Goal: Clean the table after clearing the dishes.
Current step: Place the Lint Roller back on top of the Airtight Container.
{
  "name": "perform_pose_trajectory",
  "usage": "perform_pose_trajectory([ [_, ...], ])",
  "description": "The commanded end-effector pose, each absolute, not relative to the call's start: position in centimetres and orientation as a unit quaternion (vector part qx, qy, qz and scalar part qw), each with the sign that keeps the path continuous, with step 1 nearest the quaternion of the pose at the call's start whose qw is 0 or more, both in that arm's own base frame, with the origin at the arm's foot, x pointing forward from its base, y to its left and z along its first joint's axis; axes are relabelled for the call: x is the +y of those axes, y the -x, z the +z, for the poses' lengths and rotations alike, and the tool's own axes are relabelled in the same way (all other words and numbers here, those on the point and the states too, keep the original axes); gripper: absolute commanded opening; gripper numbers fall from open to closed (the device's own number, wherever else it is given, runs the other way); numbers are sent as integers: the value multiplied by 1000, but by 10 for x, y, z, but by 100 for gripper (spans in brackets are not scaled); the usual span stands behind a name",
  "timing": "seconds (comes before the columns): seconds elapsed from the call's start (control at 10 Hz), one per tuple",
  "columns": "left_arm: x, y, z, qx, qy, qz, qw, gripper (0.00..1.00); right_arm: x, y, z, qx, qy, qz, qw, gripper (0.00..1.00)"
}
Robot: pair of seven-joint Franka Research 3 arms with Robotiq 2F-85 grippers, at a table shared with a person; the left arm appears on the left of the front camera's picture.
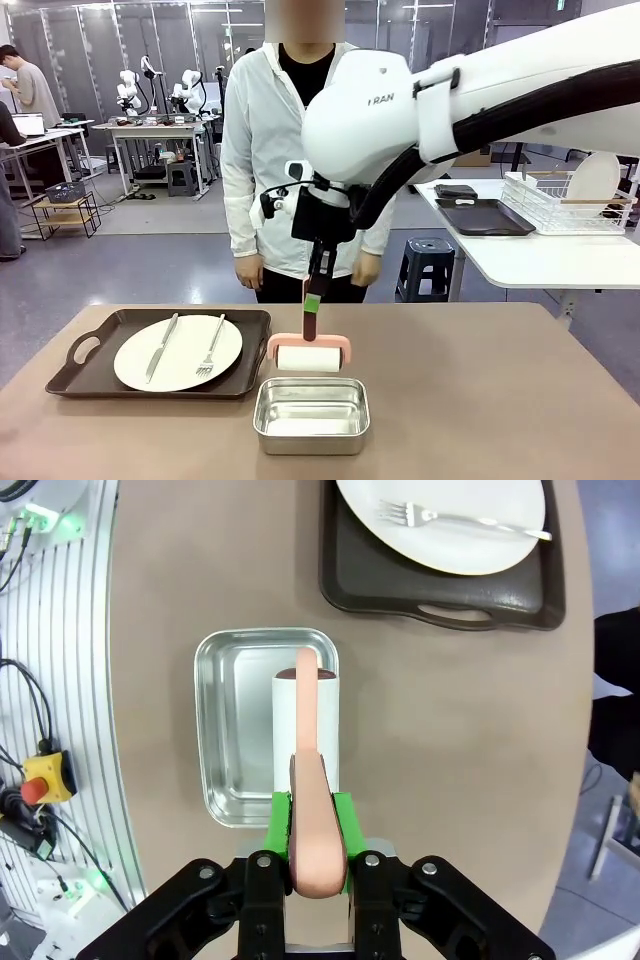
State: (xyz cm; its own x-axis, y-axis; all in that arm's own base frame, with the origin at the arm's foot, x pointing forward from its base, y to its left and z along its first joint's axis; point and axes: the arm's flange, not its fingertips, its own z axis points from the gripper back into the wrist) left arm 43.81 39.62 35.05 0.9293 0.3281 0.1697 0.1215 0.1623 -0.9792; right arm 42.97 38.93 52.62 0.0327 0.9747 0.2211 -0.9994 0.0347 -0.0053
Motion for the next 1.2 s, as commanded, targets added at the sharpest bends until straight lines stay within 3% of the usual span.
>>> perform_pose_trajectory([
  [0.0,398,-436,352,-178,642,70,743,100,399,-439,525,-70,-91,701,704,21],
  [0.7,398,-436,352,-178,642,70,743,100,405,-457,462,-3,-125,705,698,21],
  [1.1,398,-436,352,-178,642,70,743,100,399,-477,436,-25,-108,708,698,21],
])
